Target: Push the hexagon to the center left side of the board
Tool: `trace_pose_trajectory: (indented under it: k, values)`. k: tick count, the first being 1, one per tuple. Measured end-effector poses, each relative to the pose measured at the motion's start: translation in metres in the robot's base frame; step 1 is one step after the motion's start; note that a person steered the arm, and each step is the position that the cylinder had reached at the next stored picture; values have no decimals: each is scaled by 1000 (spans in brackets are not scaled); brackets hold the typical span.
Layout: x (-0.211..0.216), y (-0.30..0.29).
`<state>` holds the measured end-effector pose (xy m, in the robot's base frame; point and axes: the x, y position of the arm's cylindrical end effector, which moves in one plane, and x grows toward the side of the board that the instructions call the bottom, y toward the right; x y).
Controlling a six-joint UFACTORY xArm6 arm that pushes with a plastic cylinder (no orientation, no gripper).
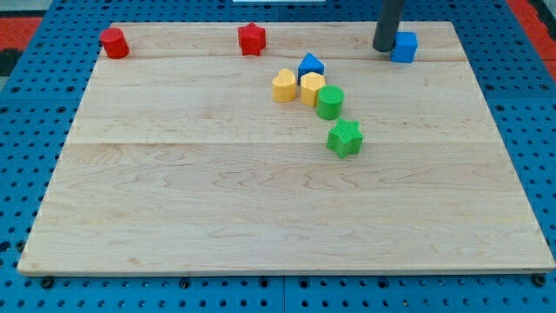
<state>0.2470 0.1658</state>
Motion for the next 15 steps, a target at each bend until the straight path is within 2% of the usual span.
trace_pose_trajectory:
  k: [1, 2, 3, 5, 7, 8, 9, 11, 12, 15]
  values:
    - [8, -24]
    - [59, -29]
    - [80, 2]
    - [26, 15]
    - [21, 15]
    - [40, 14]
    - [50, -3]
    - [65, -95]
    - [107, -116]
    - [141, -208]
